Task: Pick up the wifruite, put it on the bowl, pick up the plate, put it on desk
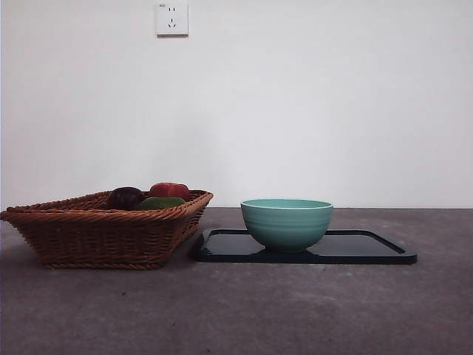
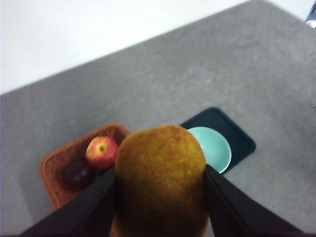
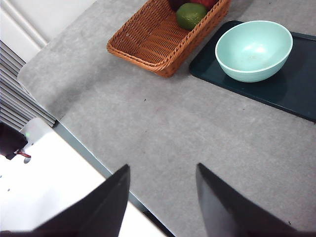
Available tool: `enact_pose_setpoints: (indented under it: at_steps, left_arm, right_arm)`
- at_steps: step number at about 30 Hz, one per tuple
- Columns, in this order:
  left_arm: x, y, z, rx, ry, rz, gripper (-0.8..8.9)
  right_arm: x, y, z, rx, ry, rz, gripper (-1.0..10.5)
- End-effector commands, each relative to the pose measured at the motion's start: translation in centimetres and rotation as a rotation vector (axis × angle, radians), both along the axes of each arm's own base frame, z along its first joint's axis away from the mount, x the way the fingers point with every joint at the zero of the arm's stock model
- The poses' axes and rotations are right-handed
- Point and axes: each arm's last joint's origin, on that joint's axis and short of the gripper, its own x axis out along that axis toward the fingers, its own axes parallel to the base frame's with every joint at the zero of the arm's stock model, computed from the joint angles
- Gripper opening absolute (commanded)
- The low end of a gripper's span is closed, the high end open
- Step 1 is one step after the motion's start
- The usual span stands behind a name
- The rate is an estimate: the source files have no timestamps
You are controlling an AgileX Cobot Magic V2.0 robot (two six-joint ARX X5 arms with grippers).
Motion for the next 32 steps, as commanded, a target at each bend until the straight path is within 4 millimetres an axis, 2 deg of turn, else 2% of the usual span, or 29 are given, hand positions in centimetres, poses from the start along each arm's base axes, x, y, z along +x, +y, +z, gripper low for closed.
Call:
enact_pose_setpoints:
  at_steps: [1, 7, 13, 18, 24, 32]
  left_arm:
    - [0.3, 0.1, -1.1, -0.008, 0.036, 0.023, 1.54]
    - [1.8, 0.0, -7.2, -0.019, 0.133, 0.099, 1.54]
    - [4.3, -0.7, -14.7, 0.016, 0.192, 0.223, 1.53]
    - [6.1, -1.1, -19.8, 0.058, 0.245, 0.316, 1.53]
    - [8.8, -2.1, -23.9, 0.078, 0.319, 0.348, 1.53]
    - [11.0, -3.0, -27.8, 0.097, 0.379, 0.365, 1.53]
  right_arm:
    - [0.1, 0.1, 0.2, 0.006, -0.010, 0.001, 2.1]
    - [0.1, 0.1, 0.2, 0.005, -0.008, 0.000, 2.1]
    - [0.0, 0.1, 0.2, 0.006, -0.005, -0.001, 2.1]
    - [0.1, 0.1, 0.2, 0.006, -0.005, -0.001, 2.1]
    - [0.1, 0.1, 0.2, 0.009, -0.001, -0.004, 2.1]
    - [0.1, 0.1, 0.2, 0.012, 0.004, -0.007, 2.1]
